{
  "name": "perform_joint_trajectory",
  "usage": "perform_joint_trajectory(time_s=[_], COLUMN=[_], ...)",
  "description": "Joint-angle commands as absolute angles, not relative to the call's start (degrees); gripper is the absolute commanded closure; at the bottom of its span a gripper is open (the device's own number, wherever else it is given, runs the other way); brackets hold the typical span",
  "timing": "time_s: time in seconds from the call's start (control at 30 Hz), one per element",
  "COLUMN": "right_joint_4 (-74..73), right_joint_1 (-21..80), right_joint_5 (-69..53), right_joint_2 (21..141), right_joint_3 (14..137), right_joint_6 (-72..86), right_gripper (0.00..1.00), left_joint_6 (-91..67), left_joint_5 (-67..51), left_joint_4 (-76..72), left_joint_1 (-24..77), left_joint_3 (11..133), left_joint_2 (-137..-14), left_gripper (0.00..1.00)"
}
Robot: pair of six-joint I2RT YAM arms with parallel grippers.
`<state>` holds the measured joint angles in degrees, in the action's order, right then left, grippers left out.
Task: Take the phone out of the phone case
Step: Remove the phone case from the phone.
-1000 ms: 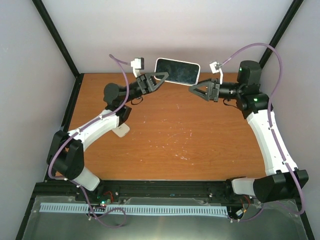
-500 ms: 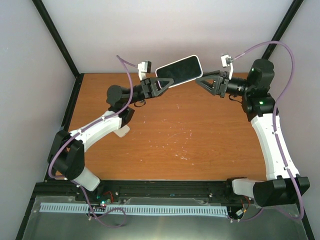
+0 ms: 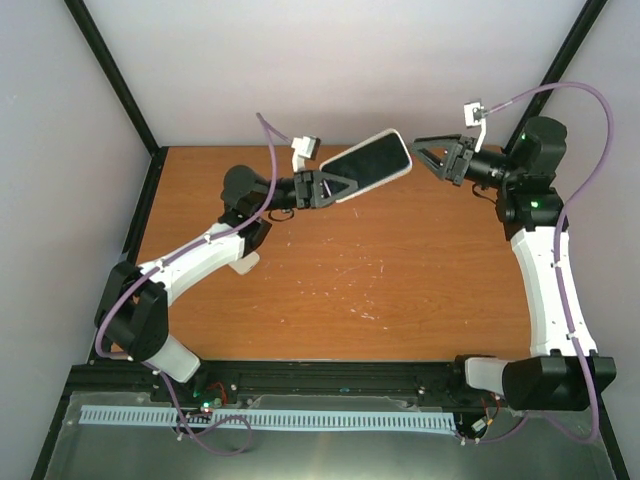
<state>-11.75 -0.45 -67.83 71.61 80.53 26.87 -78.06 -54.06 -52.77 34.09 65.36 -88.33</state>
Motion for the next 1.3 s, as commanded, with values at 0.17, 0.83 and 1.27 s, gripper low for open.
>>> perform_joint_trajectory(time_s=[0.17, 0.83, 1.27], right_joint_4=[-16.16, -37.02, -22.23], right_joint_1=[-1.14, -3.66, 5.31], right_joint_5=[-64.11, -88.13, -85.4], right_joint_2=[74.89, 63.41, 63.06], right_joint_3=[80.74, 76.12, 76.86], right_joint_6=[25.5, -12.03, 0.38], right_gripper=[0.59, 0.39, 0.42], left_joint_6=[-71.84, -72.89, -81.66], left_joint_5=[-70.09, -76.05, -79.7], left_joint_4=[-54.59, -57.68, -70.25], left_joint_1=[38.06, 29.58, 32.34], left_joint_3=[69.46, 73.65, 73.27], left_joint_2=[-85.69, -86.63, -90.08], left_gripper=[1.0, 1.0, 1.0])
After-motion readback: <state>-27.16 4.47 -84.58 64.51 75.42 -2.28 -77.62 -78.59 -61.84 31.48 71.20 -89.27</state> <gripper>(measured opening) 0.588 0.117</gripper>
